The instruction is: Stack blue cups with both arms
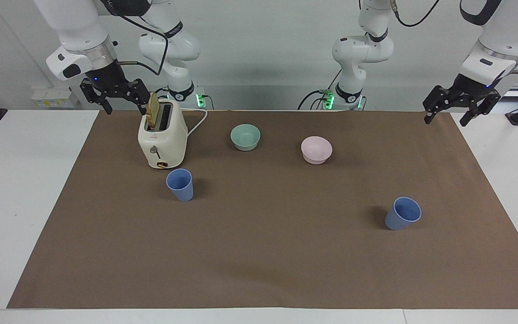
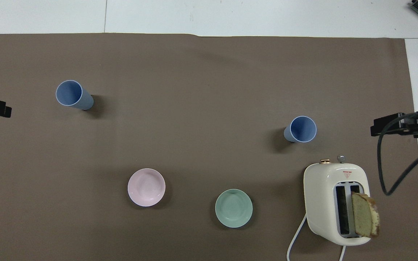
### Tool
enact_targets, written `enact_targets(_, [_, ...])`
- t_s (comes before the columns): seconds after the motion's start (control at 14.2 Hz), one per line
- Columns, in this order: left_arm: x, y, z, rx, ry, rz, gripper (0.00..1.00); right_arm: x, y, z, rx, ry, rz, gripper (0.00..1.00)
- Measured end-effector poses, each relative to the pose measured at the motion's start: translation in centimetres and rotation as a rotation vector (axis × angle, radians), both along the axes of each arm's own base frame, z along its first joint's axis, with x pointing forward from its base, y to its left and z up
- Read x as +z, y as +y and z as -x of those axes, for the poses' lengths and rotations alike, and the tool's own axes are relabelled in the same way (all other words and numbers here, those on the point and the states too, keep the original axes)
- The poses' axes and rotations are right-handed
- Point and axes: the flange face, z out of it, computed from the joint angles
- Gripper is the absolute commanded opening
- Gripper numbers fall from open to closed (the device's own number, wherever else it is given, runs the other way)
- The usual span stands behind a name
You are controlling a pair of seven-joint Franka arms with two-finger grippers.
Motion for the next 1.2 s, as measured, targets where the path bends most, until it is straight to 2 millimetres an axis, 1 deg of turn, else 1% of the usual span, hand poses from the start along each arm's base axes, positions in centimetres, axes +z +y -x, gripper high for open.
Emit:
enact_targets(0.21, [-0.5, 0.0, -0.7, 0.001, -0.02, 0.0, 1.0, 0.0, 0.0, 0.0, 0.0, 0.0, 0.0, 1.0])
enact_targets(0.35, [-2.2, 0.0, -1.8, 0.002, -0.043, 0.0, 1.0, 0.0, 0.0, 0.0, 0.0, 0.001, 0.0, 1.0])
enact_targets(0.49, [-5.2, 0.0, -3.4, 0.003, -0.054, 0.001, 1.0, -0.1, 0.0, 0.0, 0.0, 0.001, 0.0, 1.0])
enact_targets(0.63, [-8.7, -0.1, -5.6, 0.003, -0.07, 0.001, 1.0, -0.1, 0.0, 0.0, 0.0, 0.001, 0.0, 1.0])
enact_targets(0.84, [-14.9, -0.2, -9.4, 0.002, -0.099, 0.0, 1.0, 0.0, 0.0, 0.1, 0.0, 0.001, 0.0, 1.0])
enact_targets(0.91, [-16.9, -0.2, -10.3, 0.001, -0.103, 0.0, 1.0, 0.0, 0.0, 0.1, 0.0, 0.001, 0.0, 1.0])
enact_targets(1.06, [-20.3, 0.0, -11.7, 0.002, -0.099, -0.002, 1.0, 0.0, 0.0, 0.2, 0.0, 0.001, 0.0, 1.0])
enact_targets(1.13, [-21.5, 0.3, -12.0, 0.001, -0.094, -0.004, 1.0, 0.0, 0.0, 0.2, 0.0, 0.001, 0.001, 1.0])
enact_targets(1.2, [-22.5, 0.7, -12.2, -0.009, -0.087, -0.007, 0.97, 0.0, 0.0, 0.2, 0.0, 0.002, 0.001, 1.0])
